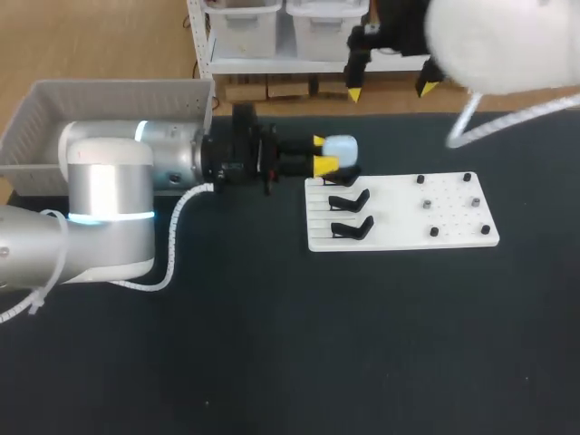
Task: Pick up each earbud case from the left stands, insert the matching earbuds, close the lid, and place the case in the box.
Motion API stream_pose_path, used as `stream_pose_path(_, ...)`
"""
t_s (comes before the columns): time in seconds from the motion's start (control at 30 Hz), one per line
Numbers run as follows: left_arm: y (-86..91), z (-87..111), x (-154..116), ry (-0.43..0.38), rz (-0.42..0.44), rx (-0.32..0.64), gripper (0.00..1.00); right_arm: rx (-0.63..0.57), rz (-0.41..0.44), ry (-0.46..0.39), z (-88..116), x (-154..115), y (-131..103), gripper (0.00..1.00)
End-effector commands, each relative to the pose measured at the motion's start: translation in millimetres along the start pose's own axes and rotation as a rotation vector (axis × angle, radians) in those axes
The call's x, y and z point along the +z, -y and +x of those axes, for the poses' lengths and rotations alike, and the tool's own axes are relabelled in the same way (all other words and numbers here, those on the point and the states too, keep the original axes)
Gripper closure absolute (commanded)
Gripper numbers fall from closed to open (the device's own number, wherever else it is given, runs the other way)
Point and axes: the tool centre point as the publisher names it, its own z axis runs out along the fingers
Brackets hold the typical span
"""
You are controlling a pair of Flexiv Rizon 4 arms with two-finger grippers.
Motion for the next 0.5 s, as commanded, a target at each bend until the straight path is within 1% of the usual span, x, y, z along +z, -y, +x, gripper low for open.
stream_pose_path(0.03, 15.2, -17.3, -27.6, 0.020, -0.143, -0.002, 1.00, -0.045, -0.104, 0.237, 48.6, -42.4, 4.7, 0.00)
stream_pose_path(0.13, 15.0, -32.5, -44.7, 0.028, -0.204, 0.008, 1.00, -0.049, -0.138, 0.252, 60.6, -53.4, 2.7, 0.00)
stream_pose_path(0.17, 14.9, -38.0, -50.2, 0.020, -0.224, 0.019, 1.00, -0.047, -0.145, 0.256, 63.9, -55.8, 2.6, 0.00)
stream_pose_path(0.37, 9.4, -72.3, -84.9, -0.015, -0.320, 0.101, 1.00, -0.047, -0.145, 0.256, 63.9, -55.8, 2.6, 0.00)
stream_pose_path(0.5, -4.4, -82.1, -117.1, -0.064, -0.398, 0.115, 1.00, -0.047, -0.145, 0.256, 63.9, -55.8, 2.6, 0.00)
